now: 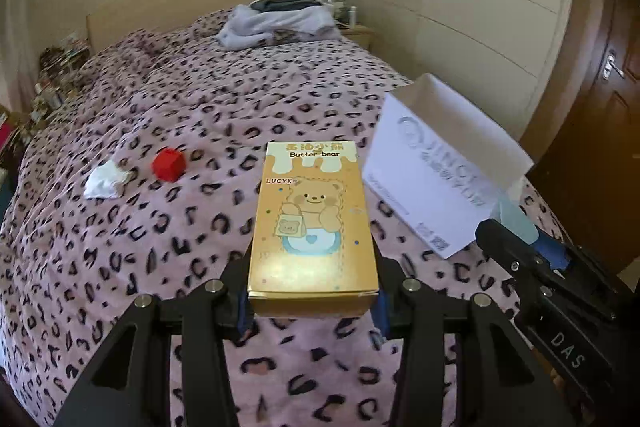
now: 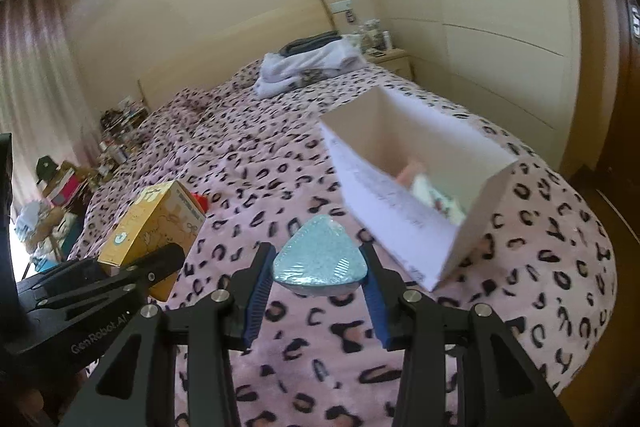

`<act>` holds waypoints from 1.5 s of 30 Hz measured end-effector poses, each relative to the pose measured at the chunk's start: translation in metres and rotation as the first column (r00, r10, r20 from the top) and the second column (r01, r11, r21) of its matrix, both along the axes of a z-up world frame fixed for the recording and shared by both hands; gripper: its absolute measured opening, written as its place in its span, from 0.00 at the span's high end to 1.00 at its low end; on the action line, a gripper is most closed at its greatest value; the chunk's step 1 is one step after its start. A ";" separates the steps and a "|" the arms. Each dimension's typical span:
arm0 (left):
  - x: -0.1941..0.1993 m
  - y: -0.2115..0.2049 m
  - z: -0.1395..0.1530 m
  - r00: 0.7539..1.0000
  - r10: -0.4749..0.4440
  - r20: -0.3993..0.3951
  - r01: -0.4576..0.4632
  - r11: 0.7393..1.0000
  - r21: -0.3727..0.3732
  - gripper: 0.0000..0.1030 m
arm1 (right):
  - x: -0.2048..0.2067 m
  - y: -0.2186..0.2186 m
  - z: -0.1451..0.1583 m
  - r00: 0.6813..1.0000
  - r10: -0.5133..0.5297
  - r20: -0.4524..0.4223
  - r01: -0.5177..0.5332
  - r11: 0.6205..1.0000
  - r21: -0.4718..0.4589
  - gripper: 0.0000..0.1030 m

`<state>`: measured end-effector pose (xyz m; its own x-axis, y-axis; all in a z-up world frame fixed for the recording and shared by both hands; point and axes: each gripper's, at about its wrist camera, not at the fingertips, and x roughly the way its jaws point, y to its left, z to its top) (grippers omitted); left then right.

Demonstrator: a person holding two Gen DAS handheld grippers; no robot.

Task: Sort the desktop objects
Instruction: 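Carry the yellow box and blue sponge with both tools toward the white box, then lower the yellow box and blue sponge into the white box and open both tools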

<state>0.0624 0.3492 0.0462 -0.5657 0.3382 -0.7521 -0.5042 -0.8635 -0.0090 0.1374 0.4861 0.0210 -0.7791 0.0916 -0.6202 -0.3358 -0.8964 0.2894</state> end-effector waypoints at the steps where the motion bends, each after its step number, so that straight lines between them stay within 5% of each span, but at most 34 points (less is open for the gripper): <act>1: 0.000 0.006 0.001 1.000 -0.011 0.001 0.011 1.000 0.001 0.56 | 0.001 0.004 0.000 1.000 -0.006 -0.001 0.006 1.000 -0.003 0.58; 21: -0.006 0.075 0.004 0.985 -0.171 0.006 0.171 0.985 -0.005 0.56 | 0.004 0.050 0.006 0.996 -0.078 -0.033 0.077 0.997 -0.022 0.58; 45: -0.085 0.164 0.036 0.941 -0.329 0.082 0.321 0.942 0.097 0.56 | -0.042 0.108 0.028 0.995 -0.098 -0.032 0.099 0.995 0.030 0.58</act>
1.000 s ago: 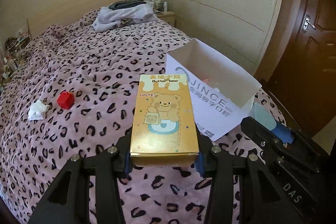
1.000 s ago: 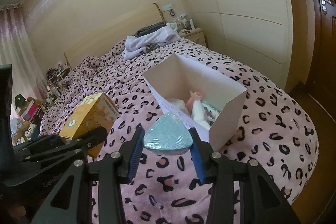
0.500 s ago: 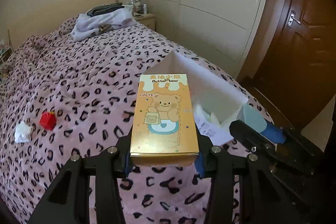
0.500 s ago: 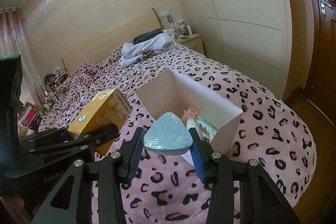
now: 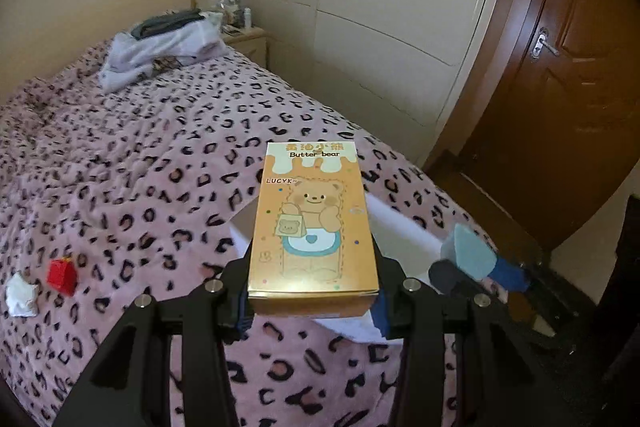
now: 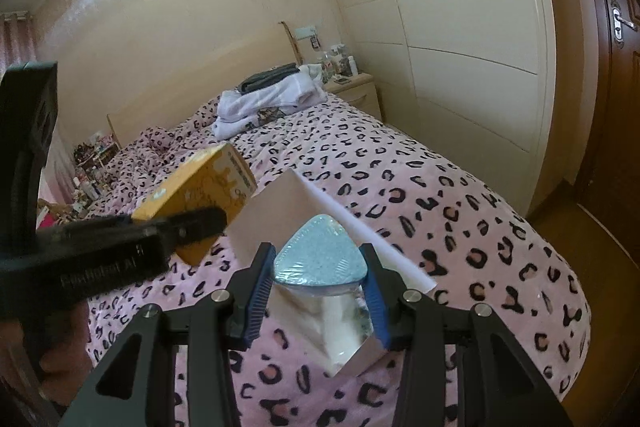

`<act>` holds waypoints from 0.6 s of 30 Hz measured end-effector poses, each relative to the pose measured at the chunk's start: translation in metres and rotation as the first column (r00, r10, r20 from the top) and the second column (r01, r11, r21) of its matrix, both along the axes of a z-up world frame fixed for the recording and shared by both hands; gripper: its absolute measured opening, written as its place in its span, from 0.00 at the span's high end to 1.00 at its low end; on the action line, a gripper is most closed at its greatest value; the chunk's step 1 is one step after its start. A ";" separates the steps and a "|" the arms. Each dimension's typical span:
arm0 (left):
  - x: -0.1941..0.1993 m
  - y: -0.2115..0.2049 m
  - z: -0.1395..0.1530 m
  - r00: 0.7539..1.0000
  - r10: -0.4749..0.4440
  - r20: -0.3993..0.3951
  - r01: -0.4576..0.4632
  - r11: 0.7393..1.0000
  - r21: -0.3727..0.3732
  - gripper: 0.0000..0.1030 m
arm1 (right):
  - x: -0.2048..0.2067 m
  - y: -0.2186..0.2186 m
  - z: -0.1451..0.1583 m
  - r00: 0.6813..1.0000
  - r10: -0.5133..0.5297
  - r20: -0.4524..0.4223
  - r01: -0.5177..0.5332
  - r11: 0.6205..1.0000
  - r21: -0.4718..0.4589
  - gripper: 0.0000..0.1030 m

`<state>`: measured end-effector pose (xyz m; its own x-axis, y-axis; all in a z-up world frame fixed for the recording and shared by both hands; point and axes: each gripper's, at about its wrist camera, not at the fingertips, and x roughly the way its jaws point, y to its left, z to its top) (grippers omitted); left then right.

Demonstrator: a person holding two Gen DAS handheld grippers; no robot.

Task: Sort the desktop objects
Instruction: 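Lower the yellow box and blue sponge into the white box and open both tools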

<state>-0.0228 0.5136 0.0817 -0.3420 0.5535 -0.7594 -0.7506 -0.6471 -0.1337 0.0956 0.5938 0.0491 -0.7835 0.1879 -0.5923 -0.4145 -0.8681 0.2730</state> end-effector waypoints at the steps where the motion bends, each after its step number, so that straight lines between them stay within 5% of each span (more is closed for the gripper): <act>1: -0.006 0.005 -0.001 1.000 -0.005 0.016 0.005 1.000 0.002 0.56 | -0.002 0.004 -0.001 1.000 0.001 0.003 -0.001 1.000 -0.005 0.58; 10: -0.031 0.025 -0.036 0.991 -0.004 0.133 0.005 1.000 -0.013 0.56 | -0.027 0.019 -0.025 0.999 0.022 0.050 -0.020 0.999 -0.040 0.58; 18: -0.038 0.030 -0.059 0.988 0.016 0.155 -0.010 0.999 -0.039 0.56 | -0.044 0.022 -0.053 0.995 0.036 0.093 -0.030 0.997 -0.069 0.58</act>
<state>-0.0613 0.5439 0.0223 -0.2249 0.5196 -0.8243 -0.7142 -0.6634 -0.2233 0.0513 0.6158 -0.0034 -0.7288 0.1198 -0.6742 -0.4124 -0.8627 0.2926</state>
